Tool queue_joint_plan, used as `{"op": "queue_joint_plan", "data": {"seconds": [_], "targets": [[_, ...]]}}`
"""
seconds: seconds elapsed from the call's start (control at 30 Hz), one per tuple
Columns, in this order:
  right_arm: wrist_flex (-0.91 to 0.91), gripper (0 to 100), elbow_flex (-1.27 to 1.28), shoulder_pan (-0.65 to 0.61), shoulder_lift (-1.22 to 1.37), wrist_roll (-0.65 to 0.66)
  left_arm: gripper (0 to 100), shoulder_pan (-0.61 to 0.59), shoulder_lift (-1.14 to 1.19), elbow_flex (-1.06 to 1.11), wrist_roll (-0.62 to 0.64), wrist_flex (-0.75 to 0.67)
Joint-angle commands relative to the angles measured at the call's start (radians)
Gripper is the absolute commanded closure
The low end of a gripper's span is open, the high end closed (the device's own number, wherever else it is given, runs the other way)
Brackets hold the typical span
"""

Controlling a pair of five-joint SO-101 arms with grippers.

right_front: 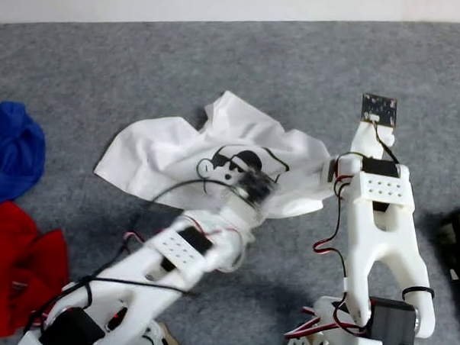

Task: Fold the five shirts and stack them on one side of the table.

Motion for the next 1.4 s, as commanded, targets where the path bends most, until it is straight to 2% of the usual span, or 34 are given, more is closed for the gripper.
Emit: {"op": "queue_joint_plan", "data": {"seconds": [0.0,0.13,0.2,0.37,0.57,0.7,0.93,1.03,1.17,1.37], "targets": [[-0.018,83.7,-0.008,0.015,-0.016,-0.011,99,-0.203,-0.116,-0.038,0.017,-0.011],[-0.019,83.7,-0.010,0.015,-0.016,-0.011,99,-0.460,-0.315,-0.028,0.017,-0.008],[-0.019,83.7,-0.010,0.015,-0.016,-0.011,99,-0.552,-0.421,-0.005,0.017,0.040],[-0.042,83.7,-0.033,0.010,-0.016,-0.011,99,-0.664,-0.696,0.091,0.012,0.176],[-0.030,82.5,-0.094,-0.005,-0.016,-0.002,99,-0.834,-1.035,0.209,0.017,0.198],[0.070,73.5,-0.151,-0.079,-0.018,0.048,99,-0.923,-1.199,0.312,0.017,0.199],[0.278,72.4,-0.274,-0.150,-0.018,0.100,99,-0.943,-1.224,0.415,0.018,0.201],[0.380,72.4,-0.288,-0.177,-0.031,0.158,99,-0.943,-1.224,0.417,0.018,0.201],[0.492,72.4,-0.206,-0.274,-0.153,0.264,99,-0.943,-1.224,0.412,0.018,0.201],[0.433,72.4,0.035,-0.344,-0.437,0.299,99,-0.943,-1.224,0.417,0.054,0.199]]}}
